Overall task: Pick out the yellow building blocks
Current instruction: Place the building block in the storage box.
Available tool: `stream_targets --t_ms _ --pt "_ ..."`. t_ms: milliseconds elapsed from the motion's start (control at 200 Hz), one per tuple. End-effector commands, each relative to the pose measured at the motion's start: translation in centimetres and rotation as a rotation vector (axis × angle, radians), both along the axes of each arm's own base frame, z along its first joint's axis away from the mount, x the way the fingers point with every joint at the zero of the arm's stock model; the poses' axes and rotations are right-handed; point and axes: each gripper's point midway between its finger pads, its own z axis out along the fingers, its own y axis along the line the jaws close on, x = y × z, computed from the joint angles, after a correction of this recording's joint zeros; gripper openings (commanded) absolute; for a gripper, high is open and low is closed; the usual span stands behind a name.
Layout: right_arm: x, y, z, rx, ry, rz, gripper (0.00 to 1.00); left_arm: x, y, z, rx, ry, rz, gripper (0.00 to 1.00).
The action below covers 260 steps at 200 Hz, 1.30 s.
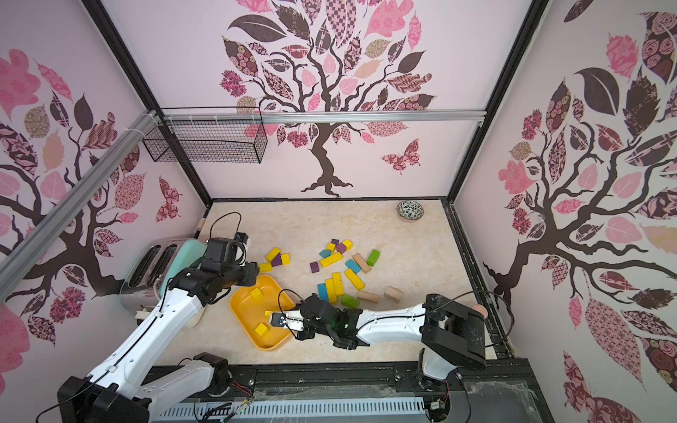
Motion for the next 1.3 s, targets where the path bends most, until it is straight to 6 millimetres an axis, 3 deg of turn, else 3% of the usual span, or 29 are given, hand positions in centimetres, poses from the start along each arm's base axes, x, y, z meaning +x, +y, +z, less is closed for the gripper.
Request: stream_targets --t_ms 0,130,175,320,575,900,1296 --pt "0.4 0.8 1.5 0.015 -0.043 -0.005 0.24 -0.2 0.3 0.3 -0.002 -0.014 0.013 0.55" --pt "0.7 1.0 1.7 0.021 -0.065 -0.021 0.52 -0.2 0.2 0.4 -0.005 -0.018 0.011 0.55" --pt "0.9 1.0 1.7 0.022 -0.069 -0.029 0.57 -0.1 0.2 0.5 -0.006 -0.019 0.011 0.55" --pt "0.7 1.1 1.1 0.007 -0.066 -0.035 0.57 -0.2 0.2 0.6 -0.010 -0.024 0.009 0.55" --pt "0.5 0.7 2.0 0.049 -0.068 -0.053 0.58 -0.3 0.2 0.7 -0.015 -0.030 0.008 0.55" --pt "0.8 -0.7 6.1 0.236 -0.063 -0.121 0.63 -0.3 0.1 0.7 -0.017 -0.034 0.005 0.55" --pt "1.9 -2.0 6.4 0.253 -0.126 -0.187 0.68 -0.1 -0.1 0.1 -0.019 -0.010 -0.004 0.55"
